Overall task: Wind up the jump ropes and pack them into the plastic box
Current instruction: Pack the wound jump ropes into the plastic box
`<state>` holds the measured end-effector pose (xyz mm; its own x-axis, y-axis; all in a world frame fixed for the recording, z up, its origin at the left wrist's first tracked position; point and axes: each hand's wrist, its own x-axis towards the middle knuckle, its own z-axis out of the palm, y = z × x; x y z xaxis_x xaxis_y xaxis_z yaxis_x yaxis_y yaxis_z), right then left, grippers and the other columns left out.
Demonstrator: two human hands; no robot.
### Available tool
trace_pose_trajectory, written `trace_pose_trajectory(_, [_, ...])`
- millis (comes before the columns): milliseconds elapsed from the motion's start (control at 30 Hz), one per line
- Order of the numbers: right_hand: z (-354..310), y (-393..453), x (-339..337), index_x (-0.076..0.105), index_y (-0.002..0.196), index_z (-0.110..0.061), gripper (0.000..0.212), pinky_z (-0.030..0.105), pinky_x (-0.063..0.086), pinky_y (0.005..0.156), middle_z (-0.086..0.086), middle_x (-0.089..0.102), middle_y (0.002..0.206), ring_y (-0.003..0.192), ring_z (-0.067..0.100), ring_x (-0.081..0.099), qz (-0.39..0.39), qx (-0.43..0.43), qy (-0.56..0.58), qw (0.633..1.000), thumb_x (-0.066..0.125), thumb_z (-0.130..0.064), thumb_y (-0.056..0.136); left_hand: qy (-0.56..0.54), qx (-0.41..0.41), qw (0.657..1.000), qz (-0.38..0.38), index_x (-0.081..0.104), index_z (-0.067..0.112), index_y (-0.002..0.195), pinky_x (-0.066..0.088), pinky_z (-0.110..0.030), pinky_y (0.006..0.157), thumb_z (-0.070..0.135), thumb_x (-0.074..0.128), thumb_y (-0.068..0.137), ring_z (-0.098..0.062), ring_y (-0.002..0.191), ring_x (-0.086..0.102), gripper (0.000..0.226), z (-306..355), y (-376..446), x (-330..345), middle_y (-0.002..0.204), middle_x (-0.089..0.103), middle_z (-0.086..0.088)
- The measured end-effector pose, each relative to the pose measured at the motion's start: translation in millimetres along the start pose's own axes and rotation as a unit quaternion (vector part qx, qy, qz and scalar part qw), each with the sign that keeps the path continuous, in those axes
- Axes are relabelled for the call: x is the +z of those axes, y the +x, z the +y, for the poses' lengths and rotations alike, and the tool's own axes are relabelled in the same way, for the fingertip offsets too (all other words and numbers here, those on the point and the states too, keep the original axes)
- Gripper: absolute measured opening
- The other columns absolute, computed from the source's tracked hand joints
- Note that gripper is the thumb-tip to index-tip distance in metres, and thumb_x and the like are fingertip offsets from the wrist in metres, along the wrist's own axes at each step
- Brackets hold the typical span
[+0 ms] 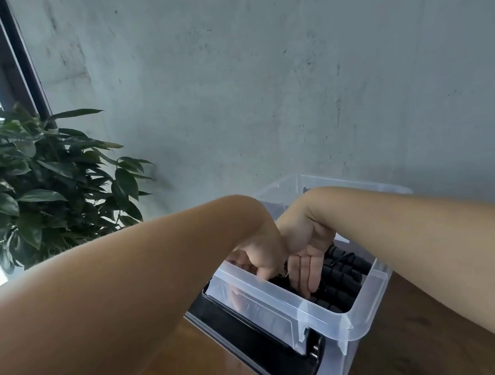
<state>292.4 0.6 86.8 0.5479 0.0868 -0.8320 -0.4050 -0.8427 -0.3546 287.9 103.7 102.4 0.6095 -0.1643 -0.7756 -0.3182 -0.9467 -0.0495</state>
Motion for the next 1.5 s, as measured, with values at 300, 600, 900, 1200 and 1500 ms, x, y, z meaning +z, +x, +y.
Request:
trace_pose_trajectory(300, [-6, 14, 5, 0.065, 0.114, -0.007, 0.021, 0.022, 0.052, 0.080, 0.013, 0.060, 0.133, 0.086, 0.013, 0.064, 0.052, -0.027, -0.101, 0.993, 0.057, -0.019, 0.099, 0.129, -0.006, 0.991, 0.034, 0.052, 0.004, 0.137, 0.042, -0.042, 0.108, 0.014, 0.061, 0.096, -0.028, 0.125, 0.055, 0.043, -6, 3, 7, 0.134, 0.058, -0.013])
trace_pose_trajectory(600, [-7, 21, 13, 0.063, 0.075, -0.014, 0.021, 0.016, 0.052, 0.066, -0.010, 0.067, 0.057, 0.073, 0.005, 0.061, 0.096, -0.047, -0.151, 0.983, 0.060, -0.008, 0.096, 0.132, 0.055, 0.985, 0.094, 0.059, 0.012, 0.110, 0.040, -0.014, 0.056, 0.016, 0.052, 0.100, -0.016, 0.088, 0.046, 0.013, 3, -13, 12, 0.089, 0.047, 0.003])
trace_pose_trajectory(900, [-3, 21, 18, 0.058, 0.122, -0.009, 0.029, 0.022, 0.050, 0.082, 0.000, 0.065, 0.086, 0.081, 0.009, 0.062, 0.053, -0.050, -0.132, 0.989, 0.064, -0.016, 0.094, 0.320, 0.092, 0.932, 0.143, 0.048, 0.010, 0.141, 0.032, -0.025, 0.090, 0.025, 0.049, 0.101, -0.022, 0.121, 0.046, 0.042, 4, -2, 12, 0.140, 0.048, -0.003])
trace_pose_trajectory(1200, [-1, 29, 16, 0.058, 0.127, 0.005, 0.037, 0.023, 0.054, 0.091, 0.016, 0.066, 0.116, 0.101, 0.020, 0.065, 0.012, -0.063, -0.115, 0.991, 0.063, -0.014, 0.095, 0.205, 0.095, 0.965, 0.132, 0.054, 0.011, 0.136, 0.036, -0.026, 0.087, 0.029, 0.054, 0.099, -0.018, 0.104, 0.045, 0.041, -3, -6, 11, 0.115, 0.049, 0.002])
trace_pose_trajectory(1500, [6, 46, 14, 0.053, 0.132, 0.011, 0.044, 0.019, 0.057, 0.079, 0.022, 0.061, 0.123, 0.091, 0.018, 0.066, 0.007, -0.088, -0.074, 0.993, 0.065, -0.005, 0.092, 0.212, 0.080, 0.964, 0.138, 0.048, 0.006, 0.140, 0.035, -0.024, 0.081, 0.020, 0.047, 0.102, -0.015, 0.103, 0.040, 0.040, 2, 0, 9, 0.112, 0.044, -0.002])
